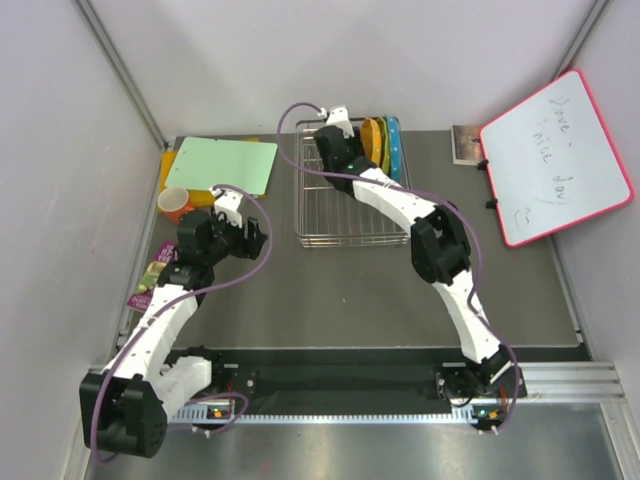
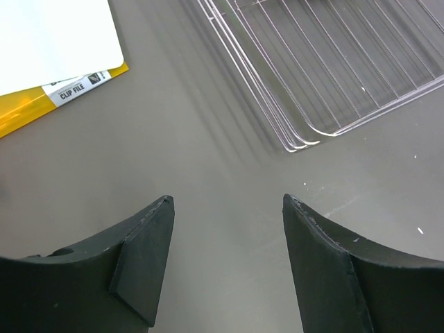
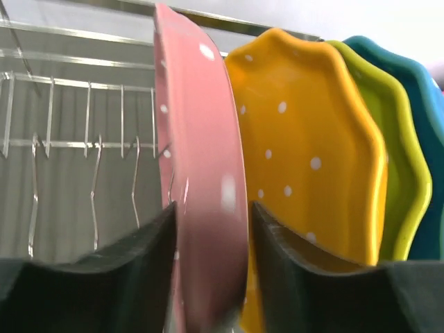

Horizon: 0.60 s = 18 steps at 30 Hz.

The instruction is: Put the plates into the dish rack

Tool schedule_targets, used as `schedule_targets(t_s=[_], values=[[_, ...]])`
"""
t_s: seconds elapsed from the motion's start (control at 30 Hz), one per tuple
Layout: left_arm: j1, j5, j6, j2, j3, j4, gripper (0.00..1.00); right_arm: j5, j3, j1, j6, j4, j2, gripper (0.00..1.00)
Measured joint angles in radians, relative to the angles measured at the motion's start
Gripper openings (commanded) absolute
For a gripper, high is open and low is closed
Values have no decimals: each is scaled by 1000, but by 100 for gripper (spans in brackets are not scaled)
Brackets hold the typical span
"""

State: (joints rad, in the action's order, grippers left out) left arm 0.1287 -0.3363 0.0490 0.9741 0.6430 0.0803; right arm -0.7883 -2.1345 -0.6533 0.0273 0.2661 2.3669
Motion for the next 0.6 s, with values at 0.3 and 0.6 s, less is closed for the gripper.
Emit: schedule_targets(t_s=[0.3, 0.6], values=[[0, -3, 29, 2, 0, -9, 99, 0, 14, 2, -72, -54, -78, 65], [0, 26, 62, 1, 51, -12, 99, 34, 243, -21, -107, -94, -461, 100]])
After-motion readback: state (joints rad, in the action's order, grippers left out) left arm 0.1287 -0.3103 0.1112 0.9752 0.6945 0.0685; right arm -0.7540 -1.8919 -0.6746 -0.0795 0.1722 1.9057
